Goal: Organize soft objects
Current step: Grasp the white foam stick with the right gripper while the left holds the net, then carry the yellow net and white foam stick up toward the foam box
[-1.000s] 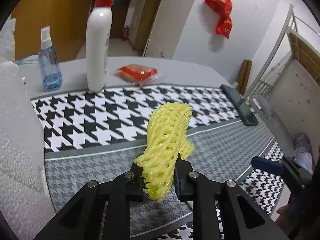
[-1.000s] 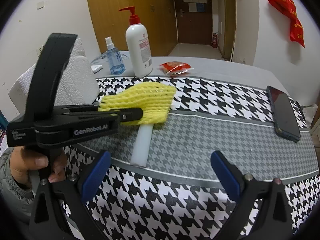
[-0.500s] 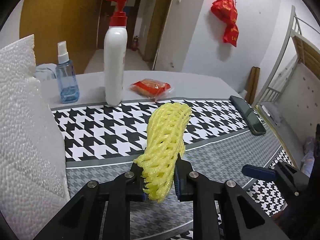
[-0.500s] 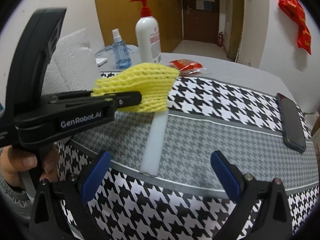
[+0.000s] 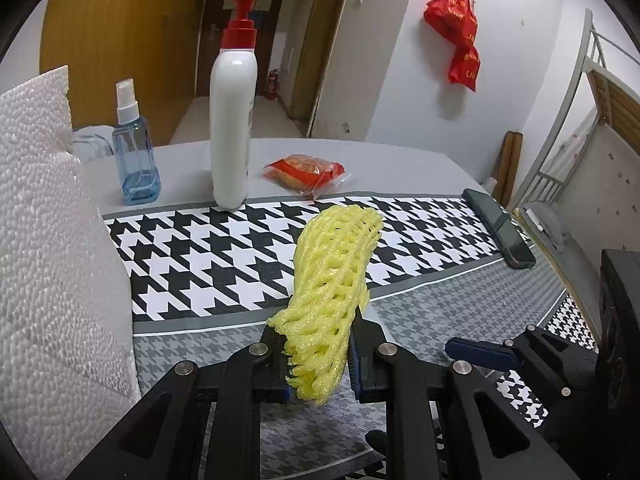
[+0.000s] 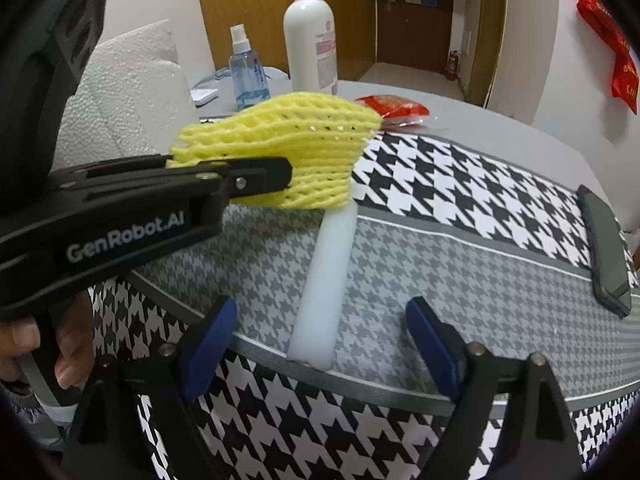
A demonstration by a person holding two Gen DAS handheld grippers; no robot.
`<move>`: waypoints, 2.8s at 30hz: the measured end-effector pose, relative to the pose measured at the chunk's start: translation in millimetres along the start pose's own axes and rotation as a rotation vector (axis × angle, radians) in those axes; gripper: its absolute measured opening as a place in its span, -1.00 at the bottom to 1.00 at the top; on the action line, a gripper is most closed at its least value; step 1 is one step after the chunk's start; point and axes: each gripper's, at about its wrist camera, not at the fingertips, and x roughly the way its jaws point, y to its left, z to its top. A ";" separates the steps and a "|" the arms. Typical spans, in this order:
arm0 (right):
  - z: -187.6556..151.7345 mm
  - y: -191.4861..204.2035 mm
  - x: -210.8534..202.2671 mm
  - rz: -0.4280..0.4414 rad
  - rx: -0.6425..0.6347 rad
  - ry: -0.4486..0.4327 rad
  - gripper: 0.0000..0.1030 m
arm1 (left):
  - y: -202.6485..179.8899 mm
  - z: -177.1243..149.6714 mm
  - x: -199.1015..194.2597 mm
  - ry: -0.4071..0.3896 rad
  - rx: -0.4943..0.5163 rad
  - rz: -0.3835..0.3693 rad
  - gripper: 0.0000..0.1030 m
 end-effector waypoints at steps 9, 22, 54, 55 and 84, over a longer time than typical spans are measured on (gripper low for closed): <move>0.7 -0.3 7.3 0.005 -0.012 0.017 0.55 | 0.5 -0.5 0.5 -0.003 -0.004 0.000 -0.59; 1.2 -2.8 2.1 -0.020 -0.022 0.010 -0.37 | 0.0 -0.5 1.2 -0.001 -0.002 0.000 -0.59; -18.2 -17.6 -45.1 -0.014 0.048 -0.039 -0.54 | -11.2 -2.6 -3.7 0.004 0.025 -0.024 -0.59; -19.6 -18.1 -49.0 -0.017 0.058 -0.045 -0.54 | -12.4 -2.6 -5.2 0.001 0.028 -0.024 -0.59; -46.1 -11.2 -146.6 -0.031 0.166 -0.280 -0.54 | -52.4 -21.8 -101.1 -0.130 0.132 -0.006 -0.59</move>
